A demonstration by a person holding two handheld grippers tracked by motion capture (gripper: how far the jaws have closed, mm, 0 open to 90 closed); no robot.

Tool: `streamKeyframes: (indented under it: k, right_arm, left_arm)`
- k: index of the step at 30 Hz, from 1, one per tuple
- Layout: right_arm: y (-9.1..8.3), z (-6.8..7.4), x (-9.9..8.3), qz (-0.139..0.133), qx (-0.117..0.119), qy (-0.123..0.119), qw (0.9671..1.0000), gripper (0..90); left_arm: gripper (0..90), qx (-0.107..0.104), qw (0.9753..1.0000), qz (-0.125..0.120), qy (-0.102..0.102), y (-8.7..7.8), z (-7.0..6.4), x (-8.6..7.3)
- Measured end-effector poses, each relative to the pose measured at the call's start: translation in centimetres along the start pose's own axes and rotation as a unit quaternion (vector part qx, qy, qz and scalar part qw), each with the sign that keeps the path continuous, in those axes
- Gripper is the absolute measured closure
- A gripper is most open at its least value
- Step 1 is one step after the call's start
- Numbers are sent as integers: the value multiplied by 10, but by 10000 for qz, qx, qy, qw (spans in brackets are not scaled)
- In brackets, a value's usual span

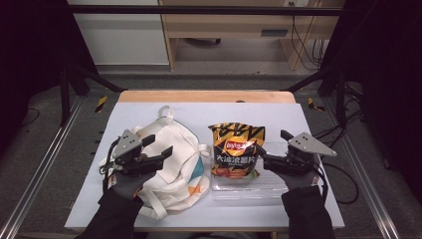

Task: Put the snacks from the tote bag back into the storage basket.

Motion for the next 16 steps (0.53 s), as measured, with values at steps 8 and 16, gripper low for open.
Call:
streamKeyframes:
  k: [8,16]
  right_arm:
    - [-7,-4,-7,-2,-5,30,10000,86]
    - [-11,-10,-14,56,-35,113,9999,79]
  left_arm:
    - [272,200,9996,-56,-178,-18,18,-24]
    - [265,316,9991,-117,-269,-30,30,-37]
Point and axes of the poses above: each handheld gripper's, and its own axes: y roughly forward along the jaws, x roughly out of its top, z roughly to its left, the point moved 4 cm from there along y, roughly forward along the jaws, and after that the axes turned 4 degrees about -x, right-handed, at the moved point
